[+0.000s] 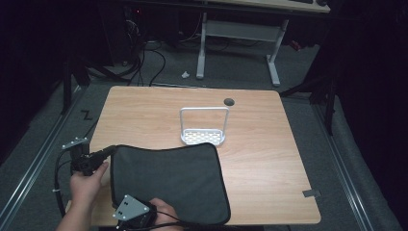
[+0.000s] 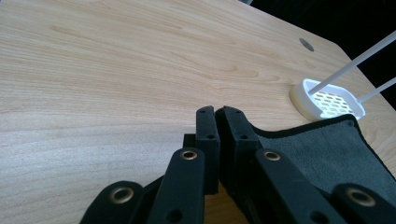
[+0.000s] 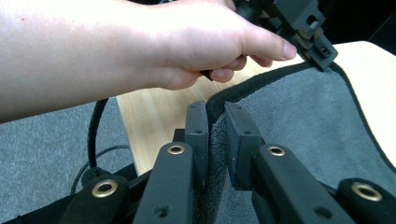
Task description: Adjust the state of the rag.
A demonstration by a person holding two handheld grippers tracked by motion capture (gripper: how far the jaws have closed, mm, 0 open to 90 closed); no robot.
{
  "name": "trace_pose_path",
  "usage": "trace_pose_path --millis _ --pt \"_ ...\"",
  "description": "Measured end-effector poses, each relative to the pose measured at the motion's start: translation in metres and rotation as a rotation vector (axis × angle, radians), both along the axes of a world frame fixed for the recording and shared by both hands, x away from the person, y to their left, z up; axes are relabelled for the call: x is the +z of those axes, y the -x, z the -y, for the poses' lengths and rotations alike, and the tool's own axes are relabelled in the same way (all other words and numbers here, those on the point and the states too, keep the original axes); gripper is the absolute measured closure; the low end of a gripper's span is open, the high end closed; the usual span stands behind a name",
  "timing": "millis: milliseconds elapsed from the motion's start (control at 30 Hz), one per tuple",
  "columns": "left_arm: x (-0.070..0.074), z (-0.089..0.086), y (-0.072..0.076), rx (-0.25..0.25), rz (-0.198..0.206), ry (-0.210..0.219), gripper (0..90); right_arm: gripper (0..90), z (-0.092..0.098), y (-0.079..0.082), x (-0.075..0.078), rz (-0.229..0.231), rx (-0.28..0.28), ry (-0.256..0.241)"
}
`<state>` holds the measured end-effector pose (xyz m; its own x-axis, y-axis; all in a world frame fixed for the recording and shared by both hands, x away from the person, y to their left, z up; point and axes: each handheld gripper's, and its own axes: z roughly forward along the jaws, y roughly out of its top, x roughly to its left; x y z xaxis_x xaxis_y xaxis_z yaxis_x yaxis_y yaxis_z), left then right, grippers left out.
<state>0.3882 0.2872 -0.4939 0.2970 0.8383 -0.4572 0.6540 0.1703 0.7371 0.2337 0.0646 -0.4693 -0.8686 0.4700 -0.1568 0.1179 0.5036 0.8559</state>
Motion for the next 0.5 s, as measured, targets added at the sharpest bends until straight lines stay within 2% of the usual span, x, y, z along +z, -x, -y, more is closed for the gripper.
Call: trace_pose_path --millis 167,400,467,500 --pt "0.001 0.014 -0.004 -0.008 0.006 0.004 85.5 81.3 0.01 -0.001 0.003 0.011 -0.02 -0.002" --pt "0.008 0.05 -0.011 -0.035 0.033 -0.013 85.5 81.3 0.041 -0.003 0.005 0.022 -0.068 -0.014" --pt "0.009 0.061 -0.013 -0.039 0.038 -0.006 85.4 81.2 0.052 -0.004 0.005 0.026 -0.083 -0.02" --pt "0.009 0.061 -0.013 -0.039 0.038 -0.006 85.4 81.2 0.052 -0.004 0.005 0.026 -0.083 -0.02"
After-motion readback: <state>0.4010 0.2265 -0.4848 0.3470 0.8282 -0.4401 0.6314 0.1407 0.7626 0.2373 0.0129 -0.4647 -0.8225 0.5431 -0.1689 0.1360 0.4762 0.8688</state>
